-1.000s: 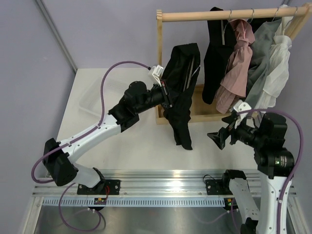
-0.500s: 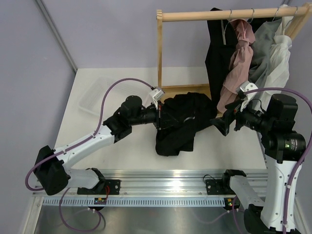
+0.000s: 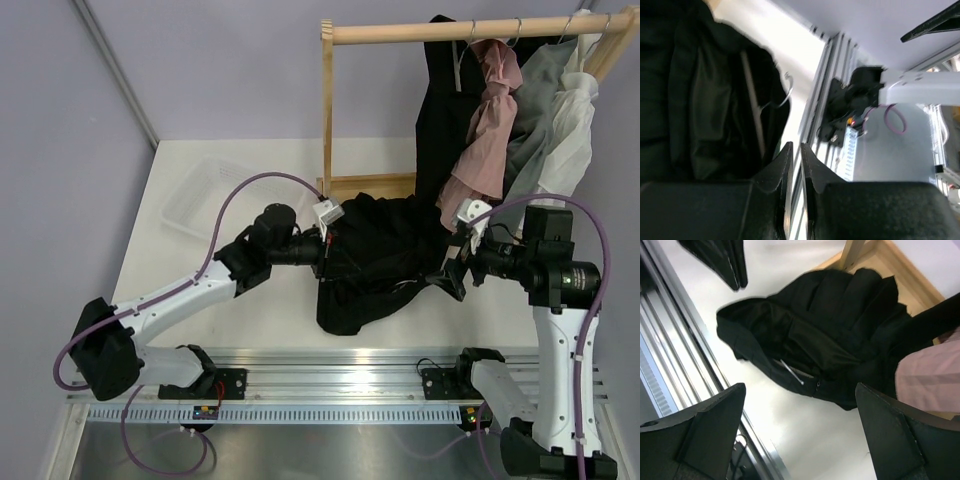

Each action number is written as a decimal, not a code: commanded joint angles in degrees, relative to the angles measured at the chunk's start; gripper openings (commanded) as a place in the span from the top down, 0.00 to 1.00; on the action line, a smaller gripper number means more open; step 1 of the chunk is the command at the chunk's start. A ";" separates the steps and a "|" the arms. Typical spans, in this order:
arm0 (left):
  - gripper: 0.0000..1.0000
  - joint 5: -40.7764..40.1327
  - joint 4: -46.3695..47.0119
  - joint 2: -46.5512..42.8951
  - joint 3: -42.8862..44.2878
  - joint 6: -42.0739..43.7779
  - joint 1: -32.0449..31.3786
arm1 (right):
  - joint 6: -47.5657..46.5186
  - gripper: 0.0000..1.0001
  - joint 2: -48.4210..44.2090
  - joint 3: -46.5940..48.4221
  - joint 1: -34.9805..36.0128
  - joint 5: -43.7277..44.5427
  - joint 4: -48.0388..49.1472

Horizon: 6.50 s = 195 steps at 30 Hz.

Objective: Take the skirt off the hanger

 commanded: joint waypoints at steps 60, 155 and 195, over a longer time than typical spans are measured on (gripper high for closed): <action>0.01 -19.22 -11.91 -5.07 -7.26 23.58 -10.78 | -38.88 0.94 23.08 -19.55 26.70 11.83 10.04; 0.35 -16.68 -9.25 -6.13 -0.15 29.55 -12.80 | -16.91 1.00 12.27 -0.38 27.50 1.28 0.28; 1.00 -27.40 -15.33 -18.60 -11.92 24.81 -12.54 | -22.85 0.01 8.85 -6.17 24.51 5.95 0.29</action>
